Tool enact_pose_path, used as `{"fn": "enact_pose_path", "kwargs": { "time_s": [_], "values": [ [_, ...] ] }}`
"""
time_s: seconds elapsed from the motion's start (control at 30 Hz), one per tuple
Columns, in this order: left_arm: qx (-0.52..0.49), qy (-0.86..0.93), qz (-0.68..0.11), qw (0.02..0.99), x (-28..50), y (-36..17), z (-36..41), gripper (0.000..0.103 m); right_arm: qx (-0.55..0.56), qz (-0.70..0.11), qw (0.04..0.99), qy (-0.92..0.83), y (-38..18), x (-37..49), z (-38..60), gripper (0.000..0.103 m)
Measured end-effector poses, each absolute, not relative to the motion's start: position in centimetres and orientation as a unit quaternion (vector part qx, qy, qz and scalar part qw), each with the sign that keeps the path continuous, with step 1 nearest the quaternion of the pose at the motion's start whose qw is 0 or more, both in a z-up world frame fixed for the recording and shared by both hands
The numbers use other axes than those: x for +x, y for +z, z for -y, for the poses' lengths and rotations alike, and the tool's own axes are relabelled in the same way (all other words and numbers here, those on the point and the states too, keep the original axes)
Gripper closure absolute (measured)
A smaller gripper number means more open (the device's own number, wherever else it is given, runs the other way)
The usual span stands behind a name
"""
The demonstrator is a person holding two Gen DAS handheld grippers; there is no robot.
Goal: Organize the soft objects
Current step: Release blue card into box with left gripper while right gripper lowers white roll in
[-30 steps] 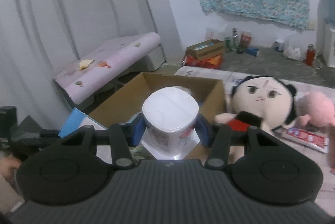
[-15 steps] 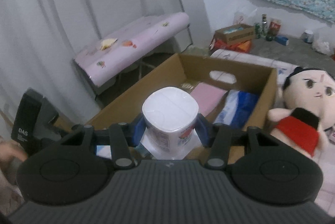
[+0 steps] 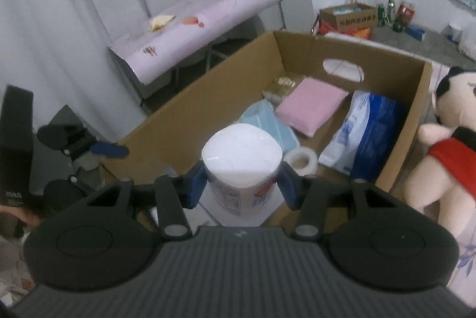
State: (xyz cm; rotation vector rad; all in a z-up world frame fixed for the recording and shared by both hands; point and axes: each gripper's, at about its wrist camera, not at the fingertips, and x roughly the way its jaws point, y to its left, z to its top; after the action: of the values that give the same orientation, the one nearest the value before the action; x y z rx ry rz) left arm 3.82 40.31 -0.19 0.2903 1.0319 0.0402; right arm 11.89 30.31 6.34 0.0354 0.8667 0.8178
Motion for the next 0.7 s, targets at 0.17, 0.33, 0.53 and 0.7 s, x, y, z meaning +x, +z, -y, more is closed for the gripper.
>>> {"fn": "enact_pose_path", "kwargs": {
  "time_s": [0.17,0.33,0.53,0.7],
  "values": [
    [0.101,0.022,-0.468,0.877,3.5,1.5,-41.2,0.012,0.012,-0.441,0.81,0.387,5.3,11.7,-30.7,0.053],
    [0.073,0.014,-0.47,0.879,3.0,1.4,-41.4,0.012,-0.018,-0.471,0.792,0.387,3.7,11.0,-32.0,0.053],
    [0.07,0.014,-0.465,0.882,2.3,1.3,-41.4,0.012,-0.068,-0.491,0.783,0.376,2.1,9.9,-34.2,0.052],
    [0.071,0.014,-0.464,0.883,2.0,1.3,-41.4,0.012,-0.108,-0.489,0.79,0.354,1.5,9.0,-35.3,0.049]
  ]
}}
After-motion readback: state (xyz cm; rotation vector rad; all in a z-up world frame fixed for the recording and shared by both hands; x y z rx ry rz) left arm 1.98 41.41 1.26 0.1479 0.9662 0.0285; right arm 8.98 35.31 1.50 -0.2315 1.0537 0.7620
